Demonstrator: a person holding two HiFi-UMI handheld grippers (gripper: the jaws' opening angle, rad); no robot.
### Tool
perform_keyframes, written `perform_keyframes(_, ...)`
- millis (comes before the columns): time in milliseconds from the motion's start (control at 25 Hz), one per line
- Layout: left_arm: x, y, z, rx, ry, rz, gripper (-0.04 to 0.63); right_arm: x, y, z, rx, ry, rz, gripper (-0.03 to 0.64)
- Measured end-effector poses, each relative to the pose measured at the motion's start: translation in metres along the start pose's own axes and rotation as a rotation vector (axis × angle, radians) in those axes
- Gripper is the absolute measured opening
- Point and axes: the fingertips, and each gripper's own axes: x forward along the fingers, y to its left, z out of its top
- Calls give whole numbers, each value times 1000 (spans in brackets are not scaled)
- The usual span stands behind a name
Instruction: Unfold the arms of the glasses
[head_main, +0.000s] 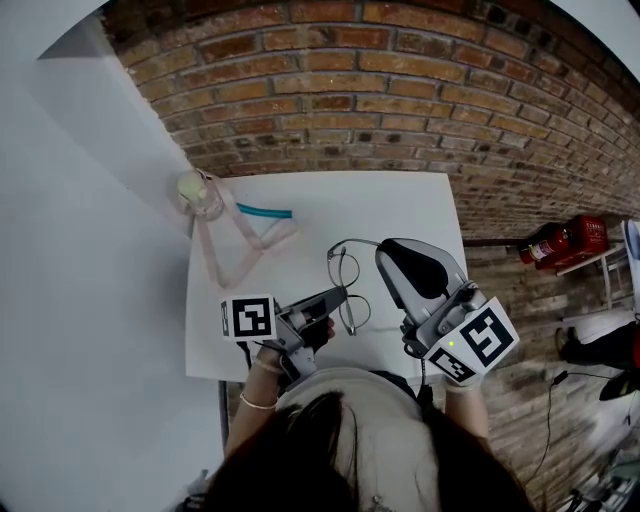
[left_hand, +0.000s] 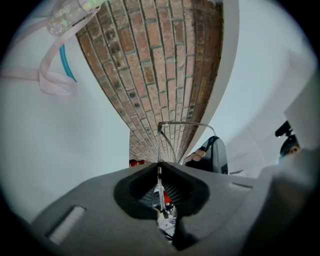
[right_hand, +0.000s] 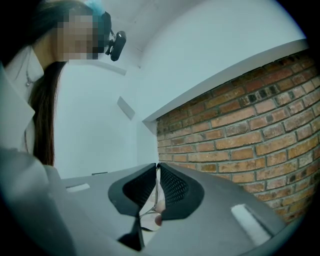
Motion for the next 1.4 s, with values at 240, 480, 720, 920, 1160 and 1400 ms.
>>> perform_keyframes(240, 2, 0, -3, 3, 14, -2, 23, -2, -3, 0, 2, -4, -8, 34)
perform_keyframes(480, 3, -1, -6, 4, 21, -6, 23, -3, -4, 1, 2, -7, -10, 35)
perform_keyframes(720, 4, -8, -3, -44, -7, -49, 23, -2, -4, 1, 0, -6, -3, 37)
perform_keyframes(920, 5, -10, 0, -79, -30, -82, 23, -2, -2, -1, -4, -3, 4, 38)
perform_keyframes(1160, 6, -12, 3, -112, -50, -102, 23, -2, 1, -4, -5, -3, 25, 38)
perform_keyframes(1400, 6, -14, 4, -110, -53, -112, 23, -2, 3, -5, -2, 1, 33, 43)
